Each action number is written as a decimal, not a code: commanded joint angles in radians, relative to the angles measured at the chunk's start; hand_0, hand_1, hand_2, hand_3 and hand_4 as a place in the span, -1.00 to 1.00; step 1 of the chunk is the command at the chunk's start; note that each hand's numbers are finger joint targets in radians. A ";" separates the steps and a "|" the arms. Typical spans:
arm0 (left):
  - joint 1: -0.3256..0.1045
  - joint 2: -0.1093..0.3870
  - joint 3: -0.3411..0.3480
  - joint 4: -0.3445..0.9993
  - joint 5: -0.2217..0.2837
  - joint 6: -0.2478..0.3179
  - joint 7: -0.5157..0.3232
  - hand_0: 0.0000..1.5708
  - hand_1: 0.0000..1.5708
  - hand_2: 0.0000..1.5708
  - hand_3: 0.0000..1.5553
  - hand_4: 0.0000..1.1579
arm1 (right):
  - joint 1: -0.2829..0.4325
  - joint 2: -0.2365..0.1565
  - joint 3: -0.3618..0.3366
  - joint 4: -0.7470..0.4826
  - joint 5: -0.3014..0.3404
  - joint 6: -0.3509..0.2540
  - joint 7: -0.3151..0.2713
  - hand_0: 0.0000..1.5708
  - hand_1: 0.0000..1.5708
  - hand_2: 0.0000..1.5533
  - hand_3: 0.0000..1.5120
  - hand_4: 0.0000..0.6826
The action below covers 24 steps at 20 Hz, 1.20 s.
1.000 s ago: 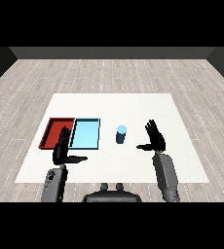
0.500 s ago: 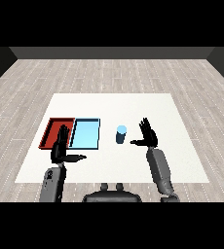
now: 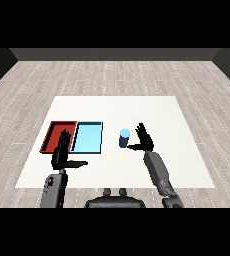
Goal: Pick the blue can and put it in the blue box
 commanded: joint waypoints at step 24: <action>-0.054 0.023 0.051 0.047 0.040 -0.012 0.010 -1.00 -1.00 -1.00 -1.00 -1.00 | -0.327 0.006 0.287 0.497 -0.224 -0.164 -0.172 -1.00 -1.00 -1.00 -1.00 -1.00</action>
